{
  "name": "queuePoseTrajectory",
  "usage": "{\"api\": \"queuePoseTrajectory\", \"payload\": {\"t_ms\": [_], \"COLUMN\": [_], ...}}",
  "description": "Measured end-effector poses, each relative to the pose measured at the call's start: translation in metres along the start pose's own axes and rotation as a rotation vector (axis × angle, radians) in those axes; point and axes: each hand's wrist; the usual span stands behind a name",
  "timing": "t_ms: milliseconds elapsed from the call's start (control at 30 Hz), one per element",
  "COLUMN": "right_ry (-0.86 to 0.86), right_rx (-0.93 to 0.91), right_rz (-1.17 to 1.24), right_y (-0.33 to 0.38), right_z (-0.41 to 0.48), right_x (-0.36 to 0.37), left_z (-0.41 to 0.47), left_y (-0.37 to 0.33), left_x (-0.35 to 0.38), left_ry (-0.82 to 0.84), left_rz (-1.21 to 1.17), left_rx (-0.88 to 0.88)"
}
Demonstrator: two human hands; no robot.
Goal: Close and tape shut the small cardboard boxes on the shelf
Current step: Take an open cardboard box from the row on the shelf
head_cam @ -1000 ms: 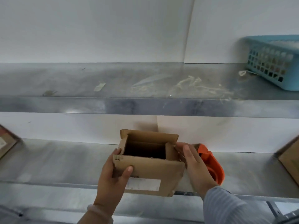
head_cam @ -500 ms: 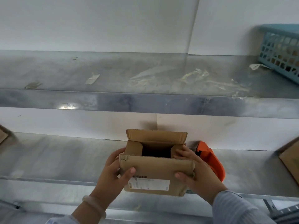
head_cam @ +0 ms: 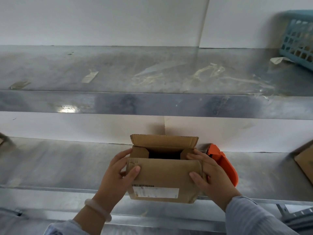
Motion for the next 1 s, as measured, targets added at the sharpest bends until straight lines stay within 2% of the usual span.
{"api": "queuePoseTrajectory", "payload": {"t_ms": [100, 200, 300, 467, 567, 633, 767, 1000], "right_ry": [-0.063, -0.045, 0.021, 0.034, 0.046, 0.041, 0.05, 0.095], "right_rx": [0.1, 0.073, 0.007, -0.037, -0.07, -0.091, -0.11, -0.156], "right_rz": [0.072, 0.061, -0.044, -0.139, -0.232, -0.285, -0.38, -0.445], "right_y": [0.0, 0.003, 0.011, 0.006, 0.008, 0.012, 0.015, 0.014], "right_z": [0.002, 0.008, 0.016, 0.015, 0.013, 0.012, 0.004, -0.002], "right_x": [0.001, -0.003, -0.01, -0.016, -0.014, -0.011, -0.006, 0.003], "left_z": [0.005, 0.019, 0.035, 0.036, 0.03, 0.027, 0.023, 0.021], "left_y": [-0.001, 0.001, -0.001, 0.002, 0.006, 0.005, -0.003, -0.001], "left_x": [0.0, -0.007, -0.011, -0.016, -0.013, -0.01, -0.011, -0.005], "left_ry": [0.028, 0.185, 0.272, 0.223, 0.114, 0.066, 0.062, 0.042], "left_rz": [-0.027, 0.026, 0.144, 0.21, 0.18, 0.249, 0.406, 0.419], "left_rx": [-0.058, -0.066, 0.004, 0.134, 0.1, 0.11, 0.153, 0.215]}}
Point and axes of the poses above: each hand's wrist, its own z-axis towards the middle knuckle, its own x-axis out of the palm, y = z × x, and after that the axes turned 12 degrees about -y, right-handed
